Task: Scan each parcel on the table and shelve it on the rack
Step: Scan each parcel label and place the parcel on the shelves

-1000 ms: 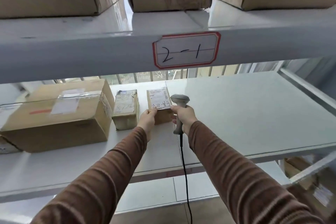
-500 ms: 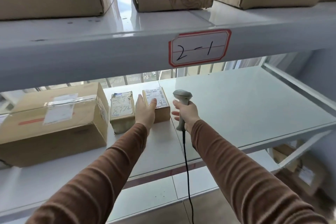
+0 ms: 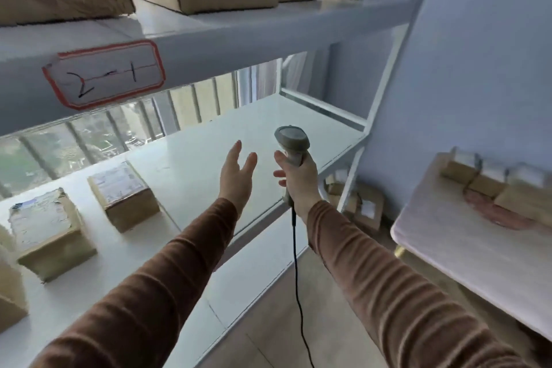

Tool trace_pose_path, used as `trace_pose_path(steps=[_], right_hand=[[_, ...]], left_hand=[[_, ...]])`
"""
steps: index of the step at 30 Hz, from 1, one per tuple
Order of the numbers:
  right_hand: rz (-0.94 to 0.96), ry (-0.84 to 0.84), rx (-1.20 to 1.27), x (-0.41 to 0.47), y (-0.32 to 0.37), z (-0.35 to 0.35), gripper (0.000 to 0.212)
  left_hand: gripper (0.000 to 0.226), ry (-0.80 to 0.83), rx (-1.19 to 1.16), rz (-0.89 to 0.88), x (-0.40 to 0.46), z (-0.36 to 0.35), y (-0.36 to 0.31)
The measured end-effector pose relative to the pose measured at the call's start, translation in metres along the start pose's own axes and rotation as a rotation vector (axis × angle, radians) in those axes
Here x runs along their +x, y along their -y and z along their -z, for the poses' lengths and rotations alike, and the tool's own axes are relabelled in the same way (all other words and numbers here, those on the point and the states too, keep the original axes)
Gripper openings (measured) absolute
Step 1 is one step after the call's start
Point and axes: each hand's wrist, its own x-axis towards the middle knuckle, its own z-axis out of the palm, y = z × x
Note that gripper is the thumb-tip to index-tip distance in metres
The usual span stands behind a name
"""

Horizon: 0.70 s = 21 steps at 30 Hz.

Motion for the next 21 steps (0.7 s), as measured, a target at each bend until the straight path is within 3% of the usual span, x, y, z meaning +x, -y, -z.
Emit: trace_pose_path(steps=[11,16,20,21], right_hand=[[0.059,-0.497,-0.039,-0.009,0.024,0.307,0.02],[0.037,-0.636,-0.063,-0.011,0.024,0.466,0.031],[0.032,-0.739,-0.058,-0.009,0.022,0.581,0.027],[0.024,-0.76,-0.06,-0.007,0.023,0.607,0.027]], left_hand=[[0.056,0.562,-0.143,0.002,-0.07,-0.292,-0.05],[0.055,0.685,-0.159,0.033,-0.121,-0.446,-0.068],[0.032,0.785,-0.174,0.045,-0.151,-0.56,-0.08],[0.035,0.802,-0.17,0.049,-0.157,-0.585,-0.082]])
